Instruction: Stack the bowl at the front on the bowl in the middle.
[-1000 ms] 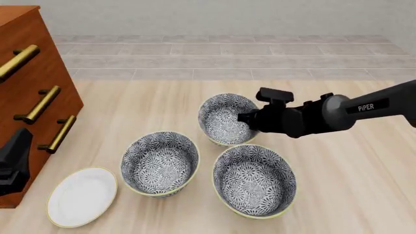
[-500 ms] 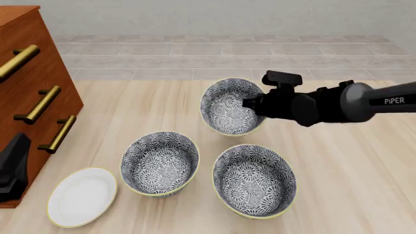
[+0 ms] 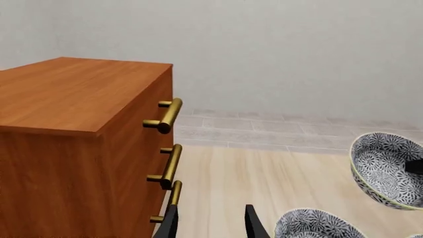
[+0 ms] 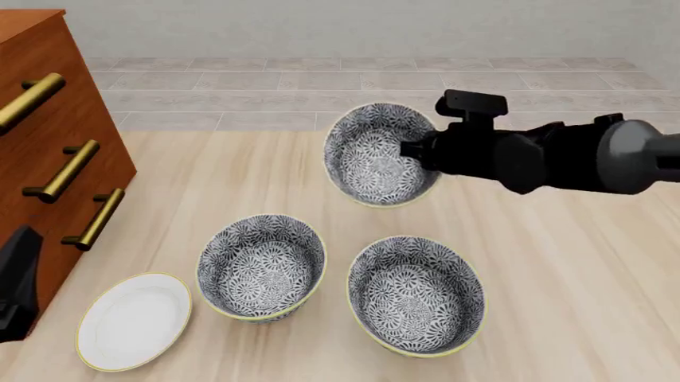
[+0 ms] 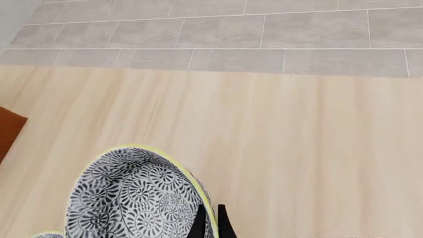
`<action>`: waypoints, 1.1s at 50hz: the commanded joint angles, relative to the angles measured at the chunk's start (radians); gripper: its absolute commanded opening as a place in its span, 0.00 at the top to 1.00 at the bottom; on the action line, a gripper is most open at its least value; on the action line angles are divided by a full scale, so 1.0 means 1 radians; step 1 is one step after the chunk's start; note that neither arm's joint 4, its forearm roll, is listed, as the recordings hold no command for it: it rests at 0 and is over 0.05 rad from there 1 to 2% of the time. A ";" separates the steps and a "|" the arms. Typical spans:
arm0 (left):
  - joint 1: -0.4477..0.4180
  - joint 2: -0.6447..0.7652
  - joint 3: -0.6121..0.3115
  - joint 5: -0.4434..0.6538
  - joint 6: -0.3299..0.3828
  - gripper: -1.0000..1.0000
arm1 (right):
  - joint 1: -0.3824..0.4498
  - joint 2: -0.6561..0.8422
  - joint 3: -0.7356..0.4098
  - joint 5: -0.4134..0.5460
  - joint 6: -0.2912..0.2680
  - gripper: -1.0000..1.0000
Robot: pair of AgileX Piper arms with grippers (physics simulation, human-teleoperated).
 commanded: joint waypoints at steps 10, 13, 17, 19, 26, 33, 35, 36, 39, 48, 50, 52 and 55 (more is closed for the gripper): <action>0.004 0.005 0.008 -0.012 -0.007 0.00 | 0.122 -0.213 0.078 0.065 -0.033 1.00; 0.004 0.011 0.009 -0.018 -0.005 0.00 | 0.144 -0.244 0.083 0.083 -0.047 1.00; 0.002 0.014 0.012 -0.023 -0.005 0.00 | 0.169 -0.275 0.082 0.107 -0.056 1.00; 0.002 0.015 0.012 -0.024 -0.003 0.00 | 0.180 -0.285 0.079 0.114 -0.061 1.00; 0.005 0.018 0.014 -0.031 -0.003 0.00 | 0.225 -0.296 0.066 0.133 -0.063 1.00; 0.004 0.016 0.014 -0.030 -0.005 0.00 | 0.284 -0.296 0.046 0.145 -0.062 1.00; 0.005 0.015 0.014 -0.029 -0.003 0.00 | 0.294 -0.294 0.040 0.147 -0.063 1.00; 0.004 0.013 0.014 -0.027 -0.006 0.00 | 0.300 -0.293 0.038 0.148 -0.062 1.00; 0.003 0.010 0.012 -0.023 -0.006 0.00 | 0.315 -0.289 0.032 0.152 -0.066 1.00; 0.005 0.010 0.012 -0.024 -0.007 0.00 | 0.342 -0.281 0.027 0.153 -0.065 1.00; 0.003 0.010 0.012 -0.022 -0.007 0.00 | 0.345 -0.277 0.027 0.151 -0.069 1.00; 0.003 0.007 0.011 -0.019 -0.007 0.00 | 0.354 -0.271 0.029 0.147 -0.068 1.00; 0.003 0.005 0.011 -0.018 -0.007 0.00 | 0.362 -0.265 0.029 0.144 -0.065 1.00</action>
